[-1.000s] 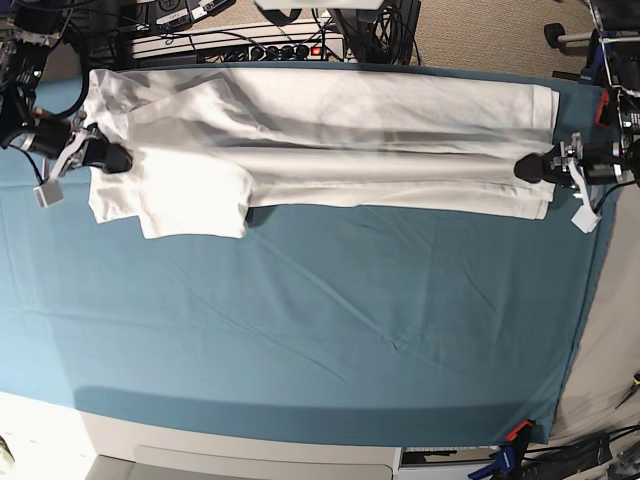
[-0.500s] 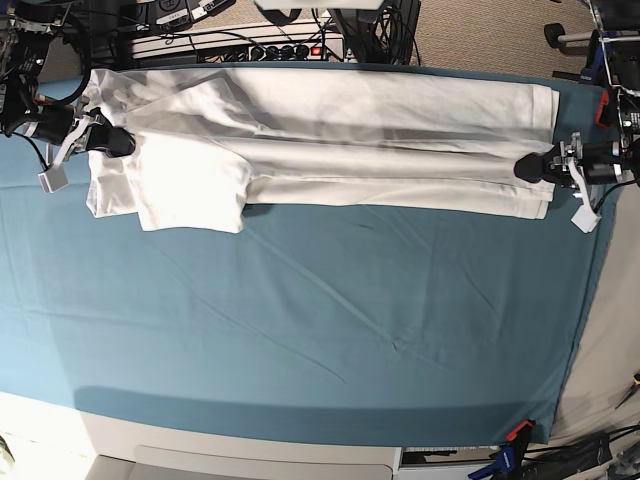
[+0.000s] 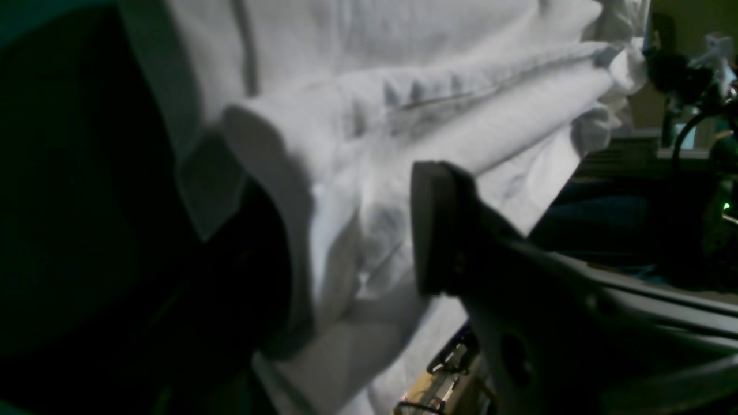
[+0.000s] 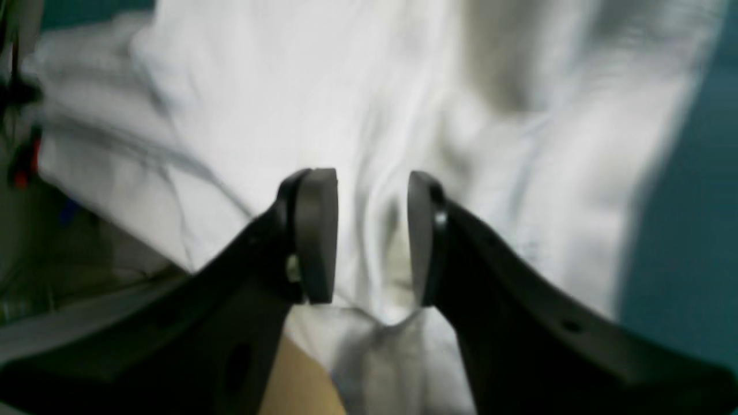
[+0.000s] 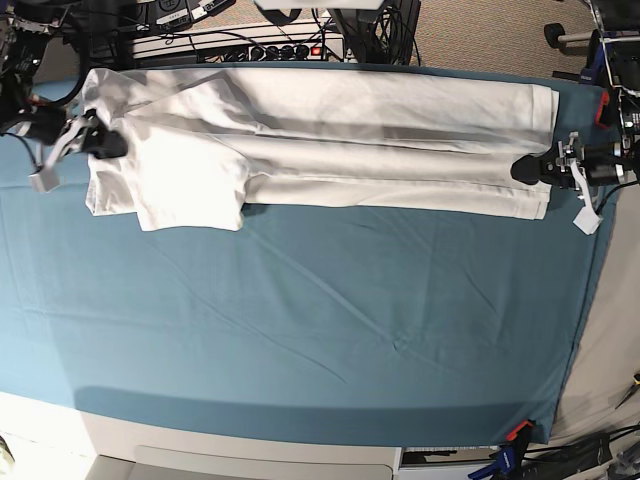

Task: Fold the T-shirt properly
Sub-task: 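Lower the folded edge onto the shirt and open both grippers, then grasp the collar end of the folded strip with the right gripper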

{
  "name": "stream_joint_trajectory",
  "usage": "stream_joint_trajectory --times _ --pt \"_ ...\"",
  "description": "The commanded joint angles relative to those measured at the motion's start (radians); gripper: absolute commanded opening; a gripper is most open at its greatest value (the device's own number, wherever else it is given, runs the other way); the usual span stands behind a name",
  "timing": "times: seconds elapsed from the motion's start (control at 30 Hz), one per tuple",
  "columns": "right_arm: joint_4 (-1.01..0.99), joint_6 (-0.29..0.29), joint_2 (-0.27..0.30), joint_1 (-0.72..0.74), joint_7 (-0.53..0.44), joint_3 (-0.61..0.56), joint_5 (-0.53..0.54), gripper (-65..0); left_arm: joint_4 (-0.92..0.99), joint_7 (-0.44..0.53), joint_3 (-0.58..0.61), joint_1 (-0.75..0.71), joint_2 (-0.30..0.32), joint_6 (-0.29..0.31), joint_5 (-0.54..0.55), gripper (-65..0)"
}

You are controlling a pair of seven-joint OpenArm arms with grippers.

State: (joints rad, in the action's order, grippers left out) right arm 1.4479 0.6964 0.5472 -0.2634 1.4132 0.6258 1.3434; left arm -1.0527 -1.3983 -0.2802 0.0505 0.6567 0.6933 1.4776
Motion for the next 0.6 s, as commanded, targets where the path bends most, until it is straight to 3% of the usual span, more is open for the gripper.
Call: stream_joint_trajectory --times 0.0,0.23,0.43,0.57 --pt "0.026 0.002 0.014 0.024 -0.017 0.042 0.029 -44.2 -0.024 0.002 -0.021 0.013 0.03 0.005 0.006 -37.1" --pt "0.05 0.002 -0.093 0.163 -0.017 0.202 -0.023 -43.9 -0.144 0.002 -0.105 0.013 0.027 0.005 0.006 -37.1" --pt "0.049 0.002 -0.237 0.287 -0.098 0.162 -0.19 -43.2 -0.3 0.002 -0.106 0.013 0.024 0.005 0.006 -37.1" --pt "0.049 0.002 -0.301 0.332 -0.163 0.09 -0.321 -42.4 -0.365 0.002 -0.106 0.013 0.025 0.005 0.006 -37.1"
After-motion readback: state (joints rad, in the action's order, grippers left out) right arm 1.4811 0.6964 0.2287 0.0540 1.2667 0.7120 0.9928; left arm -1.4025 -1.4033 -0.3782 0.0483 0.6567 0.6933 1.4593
